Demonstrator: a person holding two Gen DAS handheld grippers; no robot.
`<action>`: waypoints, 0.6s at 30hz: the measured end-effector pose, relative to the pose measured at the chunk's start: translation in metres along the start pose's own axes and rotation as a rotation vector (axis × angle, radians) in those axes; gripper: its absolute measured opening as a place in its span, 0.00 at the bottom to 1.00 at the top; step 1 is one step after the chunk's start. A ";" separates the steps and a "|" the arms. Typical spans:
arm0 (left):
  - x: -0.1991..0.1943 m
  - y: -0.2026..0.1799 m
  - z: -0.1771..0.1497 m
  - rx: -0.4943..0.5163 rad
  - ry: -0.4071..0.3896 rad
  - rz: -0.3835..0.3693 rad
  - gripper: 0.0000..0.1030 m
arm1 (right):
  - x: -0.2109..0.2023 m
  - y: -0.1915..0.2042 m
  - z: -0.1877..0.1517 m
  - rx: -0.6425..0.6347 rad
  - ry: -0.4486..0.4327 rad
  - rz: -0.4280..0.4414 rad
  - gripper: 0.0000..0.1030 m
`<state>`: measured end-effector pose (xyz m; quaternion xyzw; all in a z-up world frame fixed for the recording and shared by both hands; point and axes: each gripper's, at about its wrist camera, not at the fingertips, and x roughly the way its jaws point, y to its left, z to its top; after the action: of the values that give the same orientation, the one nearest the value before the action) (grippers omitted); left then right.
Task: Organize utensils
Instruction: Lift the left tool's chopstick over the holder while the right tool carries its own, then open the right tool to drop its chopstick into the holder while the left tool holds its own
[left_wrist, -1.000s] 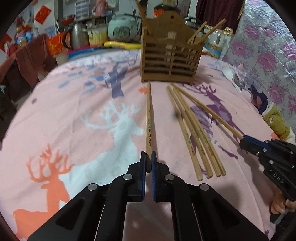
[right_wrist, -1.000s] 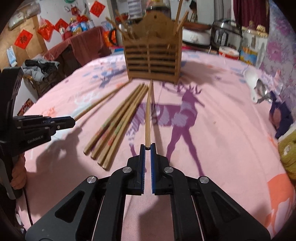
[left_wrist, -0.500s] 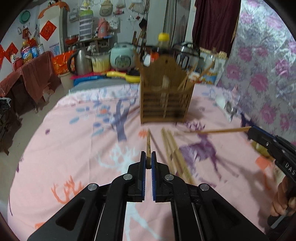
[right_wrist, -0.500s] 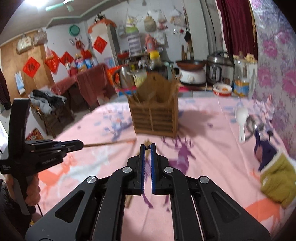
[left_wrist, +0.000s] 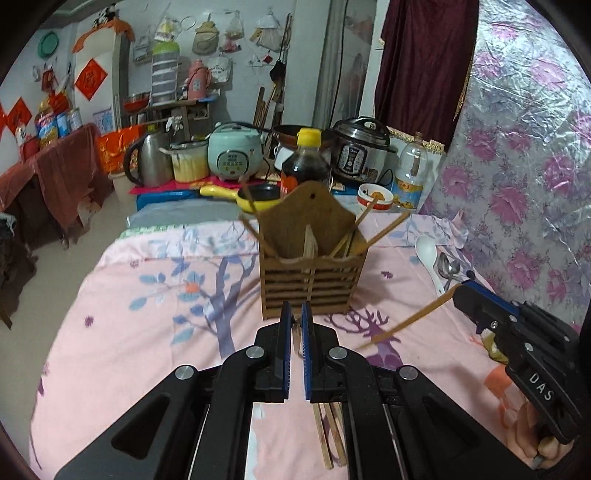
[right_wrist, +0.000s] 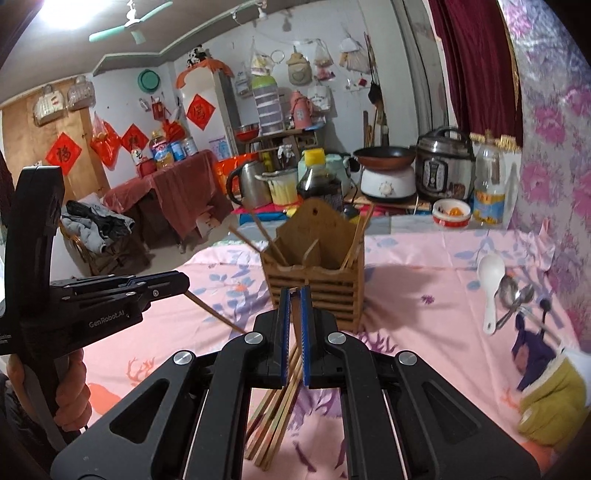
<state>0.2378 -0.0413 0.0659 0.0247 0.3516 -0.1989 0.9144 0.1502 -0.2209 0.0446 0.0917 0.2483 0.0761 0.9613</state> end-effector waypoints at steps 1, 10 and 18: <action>-0.002 -0.001 0.006 0.003 -0.008 -0.003 0.06 | -0.001 0.000 0.004 0.002 -0.009 -0.001 0.06; -0.018 -0.006 0.053 0.003 -0.099 -0.020 0.06 | -0.008 0.001 0.042 0.012 -0.113 0.011 0.02; -0.022 -0.002 0.085 0.005 -0.131 -0.029 0.06 | 0.026 -0.006 0.050 -0.033 -0.001 0.024 0.09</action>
<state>0.2758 -0.0512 0.1446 0.0088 0.2908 -0.2140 0.9325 0.1980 -0.2290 0.0746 0.0789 0.2454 0.0915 0.9619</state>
